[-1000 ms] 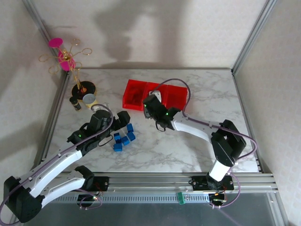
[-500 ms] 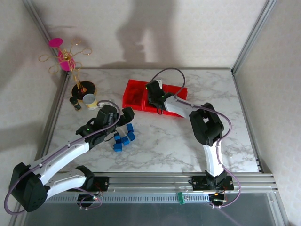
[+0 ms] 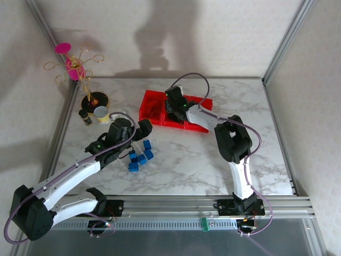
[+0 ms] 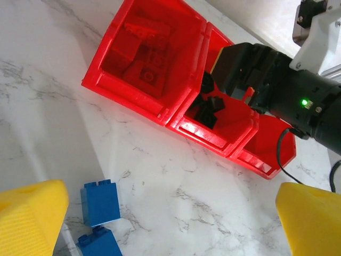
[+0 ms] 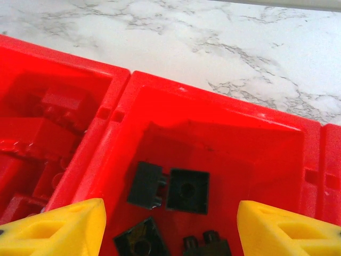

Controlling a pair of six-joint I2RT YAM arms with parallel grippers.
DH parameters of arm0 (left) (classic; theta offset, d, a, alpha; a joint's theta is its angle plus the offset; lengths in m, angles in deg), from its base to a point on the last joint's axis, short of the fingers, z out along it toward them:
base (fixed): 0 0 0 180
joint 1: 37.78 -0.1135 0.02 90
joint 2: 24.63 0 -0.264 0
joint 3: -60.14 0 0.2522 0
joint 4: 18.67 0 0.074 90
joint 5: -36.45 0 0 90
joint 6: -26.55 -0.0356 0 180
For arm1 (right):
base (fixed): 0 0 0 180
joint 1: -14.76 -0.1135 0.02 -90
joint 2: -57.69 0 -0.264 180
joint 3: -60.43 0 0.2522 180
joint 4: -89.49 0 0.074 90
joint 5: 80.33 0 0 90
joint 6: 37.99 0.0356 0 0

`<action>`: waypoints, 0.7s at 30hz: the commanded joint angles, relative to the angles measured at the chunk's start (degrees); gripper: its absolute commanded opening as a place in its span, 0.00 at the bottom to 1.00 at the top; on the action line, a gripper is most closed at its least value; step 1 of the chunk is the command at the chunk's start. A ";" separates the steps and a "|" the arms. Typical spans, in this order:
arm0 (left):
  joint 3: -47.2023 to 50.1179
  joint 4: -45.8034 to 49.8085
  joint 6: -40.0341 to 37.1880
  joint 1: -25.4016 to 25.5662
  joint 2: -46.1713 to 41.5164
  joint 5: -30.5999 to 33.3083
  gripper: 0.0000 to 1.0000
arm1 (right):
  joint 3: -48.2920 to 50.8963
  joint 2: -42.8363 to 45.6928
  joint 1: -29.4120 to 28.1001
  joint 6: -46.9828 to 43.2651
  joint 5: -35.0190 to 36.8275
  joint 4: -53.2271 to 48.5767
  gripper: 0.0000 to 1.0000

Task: Sort the legos into containers by color
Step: Place the lego in the container, then pick up the lego from the center of the table.

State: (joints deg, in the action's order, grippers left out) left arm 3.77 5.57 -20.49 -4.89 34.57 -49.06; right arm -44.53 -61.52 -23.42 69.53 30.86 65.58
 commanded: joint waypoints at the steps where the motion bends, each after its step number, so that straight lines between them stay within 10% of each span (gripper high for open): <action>1: -0.60 -0.02 -1.36 -0.49 -2.64 1.22 1.00 | 3.09 7.36 -2.89 -0.03 -0.73 0.40 0.68; 21: 3.09 15.02 0.87 -0.53 -16.94 4.17 1.00 | 25.12 22.54 -22.07 11.88 -5.51 -0.30 0.80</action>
State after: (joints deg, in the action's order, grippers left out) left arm 5.80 15.37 -20.60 -4.89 19.14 -47.16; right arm -21.19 -40.94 -42.72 78.28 26.18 65.21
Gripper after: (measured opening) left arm 0.993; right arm 0.796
